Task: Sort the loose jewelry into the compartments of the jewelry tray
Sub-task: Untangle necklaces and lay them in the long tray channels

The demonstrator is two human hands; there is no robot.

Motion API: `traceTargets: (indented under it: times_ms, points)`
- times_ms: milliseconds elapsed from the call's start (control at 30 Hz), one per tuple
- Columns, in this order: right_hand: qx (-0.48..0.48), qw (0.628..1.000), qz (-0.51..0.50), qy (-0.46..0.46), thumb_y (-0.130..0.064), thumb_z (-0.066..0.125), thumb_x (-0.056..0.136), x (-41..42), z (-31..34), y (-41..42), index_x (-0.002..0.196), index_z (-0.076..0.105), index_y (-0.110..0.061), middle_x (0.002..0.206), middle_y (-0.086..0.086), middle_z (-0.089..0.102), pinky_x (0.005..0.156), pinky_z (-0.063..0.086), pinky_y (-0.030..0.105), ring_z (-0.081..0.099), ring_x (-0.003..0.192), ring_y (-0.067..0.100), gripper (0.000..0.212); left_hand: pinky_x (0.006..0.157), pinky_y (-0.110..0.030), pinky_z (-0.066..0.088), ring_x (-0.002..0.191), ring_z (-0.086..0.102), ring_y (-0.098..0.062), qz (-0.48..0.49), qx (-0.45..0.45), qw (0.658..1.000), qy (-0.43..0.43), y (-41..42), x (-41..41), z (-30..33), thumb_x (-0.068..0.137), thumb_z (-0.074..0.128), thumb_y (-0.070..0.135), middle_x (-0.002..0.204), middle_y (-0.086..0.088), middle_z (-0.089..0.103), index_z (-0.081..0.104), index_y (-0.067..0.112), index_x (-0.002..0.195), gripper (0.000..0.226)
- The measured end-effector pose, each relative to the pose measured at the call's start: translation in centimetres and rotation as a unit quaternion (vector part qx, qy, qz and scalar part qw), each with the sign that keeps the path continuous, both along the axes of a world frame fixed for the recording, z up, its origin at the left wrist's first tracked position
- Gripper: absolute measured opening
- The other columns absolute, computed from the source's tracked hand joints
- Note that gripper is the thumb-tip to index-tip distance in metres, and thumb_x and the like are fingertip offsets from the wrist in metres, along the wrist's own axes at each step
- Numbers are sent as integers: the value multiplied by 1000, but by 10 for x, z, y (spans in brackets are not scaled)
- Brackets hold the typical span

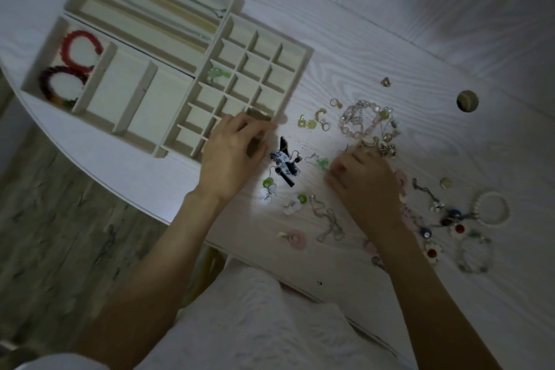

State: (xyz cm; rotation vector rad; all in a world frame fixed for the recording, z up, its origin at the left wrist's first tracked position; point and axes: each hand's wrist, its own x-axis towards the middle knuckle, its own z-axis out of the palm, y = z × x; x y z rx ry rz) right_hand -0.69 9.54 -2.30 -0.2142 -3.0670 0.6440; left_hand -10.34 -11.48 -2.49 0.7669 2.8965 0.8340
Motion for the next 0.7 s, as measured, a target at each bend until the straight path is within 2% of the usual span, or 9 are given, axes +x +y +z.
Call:
traceTargets:
  times_ms: [67, 133, 200, 267, 333, 400, 500, 600, 700]
  points:
    - [-7, 1000, 6, -5, -17, 70, 79, 0, 1, -3, 74, 63, -12, 74, 2, 60, 65, 37, 25, 54, 70, 22, 10, 71, -27, 41, 81, 57, -24, -6, 3, 1000, -4, 0, 0, 1, 86, 63, 19, 90, -4, 64, 70, 15, 107, 23]
    - [-45, 999, 16, 10, -22, 55, 86, -8, 13, -8, 78, 61, -11, 76, 1, 59, 65, 41, 28, 53, 72, 21, 14, 72, -27, 42, 83, 57, -21, -5, 21, 999, -25, -3, -2, 6, 91, 54, 31, 92, -2, 66, 70, 15, 108, 28]
    - [-102, 995, 13, 12, -27, 49, 90, -23, 35, -16, 84, 59, -14, 76, -3, 58, 63, 44, 32, 52, 72, 16, 17, 78, -23, 43, 87, 58, -16, 3, 65, 996, -63, -6, -4, 12, 96, 50, 34, 99, 0, 69, 69, 16, 112, 31]
    - [-133, 990, 38, 34, -26, 51, 91, -47, 55, -29, 88, 60, -14, 76, -4, 60, 59, 47, 32, 55, 70, 13, 15, 81, -14, 40, 91, 57, -8, 17, 120, 989, -88, -15, -11, 20, 96, 52, 31, 106, 4, 68, 65, 18, 120, 29]
    - [-135, 986, 78, 54, -23, 58, 91, -76, 67, -45, 90, 61, -14, 78, -5, 63, 56, 46, 26, 56, 70, 11, 10, 82, -12, 38, 94, 53, 2, 13, 163, 982, -92, -25, -25, 28, 94, 57, 27, 111, 11, 62, 58, 20, 128, 35]
    - [-134, 983, 116, 57, -20, 62, 90, -106, 68, -63, 91, 63, -13, 82, -4, 65, 57, 39, 12, 55, 72, 7, 7, 83, -13, 37, 95, 51, 3, -15, 172, 982, -79, -34, -43, 32, 93, 59, 25, 113, 13, 59, 55, 18, 130, 38]
    - [-141, 979, 136, 60, -22, 65, 88, -145, 56, -86, 93, 64, -13, 85, -5, 65, 59, 33, 5, 53, 71, 3, 10, 81, -14, 37, 88, 50, 9, -12, 162, 985, -50, -44, -73, 32, 92, 62, 22, 104, 26, 57, 62, 23, 120, 28]
    - [-158, 978, 125, 54, -21, 67, 86, -168, 42, -99, 94, 64, -13, 87, -4, 64, 61, 45, 16, 55, 75, 6, 11, 79, -20, 41, 85, 58, -8, 14, 125, 992, -23, -54, -101, 28, 88, 66, 21, 98, 15, 65, 70, 21, 108, 20]
    - [-158, 981, 107, 41, -17, 70, 83, -178, 29, -106, 94, 65, -13, 88, -1, 64, 68, 52, 33, 57, 81, 13, 12, 77, -12, 34, 88, 59, -14, -15, 55, 998, -24, -64, -123, 22, 81, 71, 17, 98, 8, 68, 72, 18, 104, 23]
